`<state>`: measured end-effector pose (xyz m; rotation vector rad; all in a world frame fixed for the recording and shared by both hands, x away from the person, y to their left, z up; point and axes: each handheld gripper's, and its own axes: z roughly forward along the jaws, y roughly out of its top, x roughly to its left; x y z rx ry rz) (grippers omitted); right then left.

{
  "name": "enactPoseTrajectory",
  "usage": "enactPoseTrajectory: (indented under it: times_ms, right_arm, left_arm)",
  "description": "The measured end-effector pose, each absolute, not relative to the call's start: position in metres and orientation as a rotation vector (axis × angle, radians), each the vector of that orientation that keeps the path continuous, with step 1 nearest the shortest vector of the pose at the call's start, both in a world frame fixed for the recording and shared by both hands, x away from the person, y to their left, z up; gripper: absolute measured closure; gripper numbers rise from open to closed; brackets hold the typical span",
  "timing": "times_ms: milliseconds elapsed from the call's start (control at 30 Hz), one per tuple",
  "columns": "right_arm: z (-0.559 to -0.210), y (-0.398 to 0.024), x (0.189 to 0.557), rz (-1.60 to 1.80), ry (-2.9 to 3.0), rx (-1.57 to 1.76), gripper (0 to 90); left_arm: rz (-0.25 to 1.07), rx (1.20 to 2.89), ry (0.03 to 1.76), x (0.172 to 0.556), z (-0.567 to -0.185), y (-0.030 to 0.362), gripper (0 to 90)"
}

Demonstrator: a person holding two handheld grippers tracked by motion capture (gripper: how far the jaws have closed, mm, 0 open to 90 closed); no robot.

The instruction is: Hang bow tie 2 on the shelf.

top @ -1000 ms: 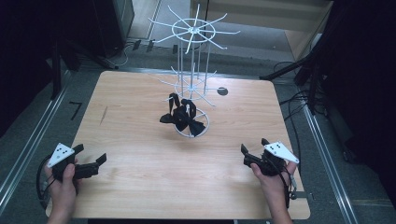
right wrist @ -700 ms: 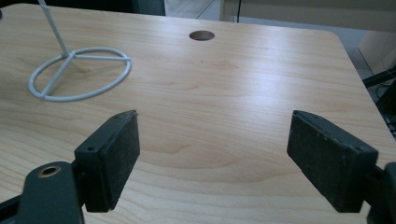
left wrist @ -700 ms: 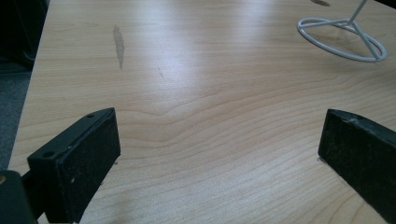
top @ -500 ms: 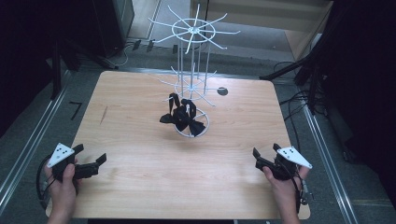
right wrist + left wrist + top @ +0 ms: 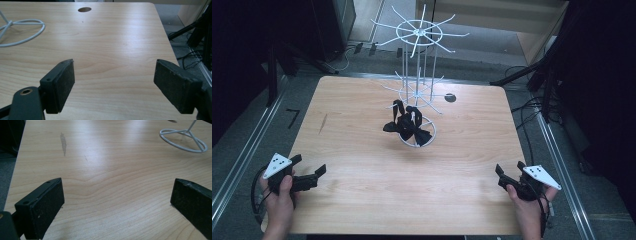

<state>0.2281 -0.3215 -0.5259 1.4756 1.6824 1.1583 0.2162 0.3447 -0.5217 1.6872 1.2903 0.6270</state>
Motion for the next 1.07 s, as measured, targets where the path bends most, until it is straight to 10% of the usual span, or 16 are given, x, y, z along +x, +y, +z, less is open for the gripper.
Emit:
enactPoseTrajectory:
  times_ms: [1067]
  right_arm:
    - [-0.539, -0.363, 0.18, 1.126, 1.586, 1.565, 20.5]
  left_arm:
    - [0.489, 1.714, 1.42, 0.232, -0.524, 0.352, 0.0]
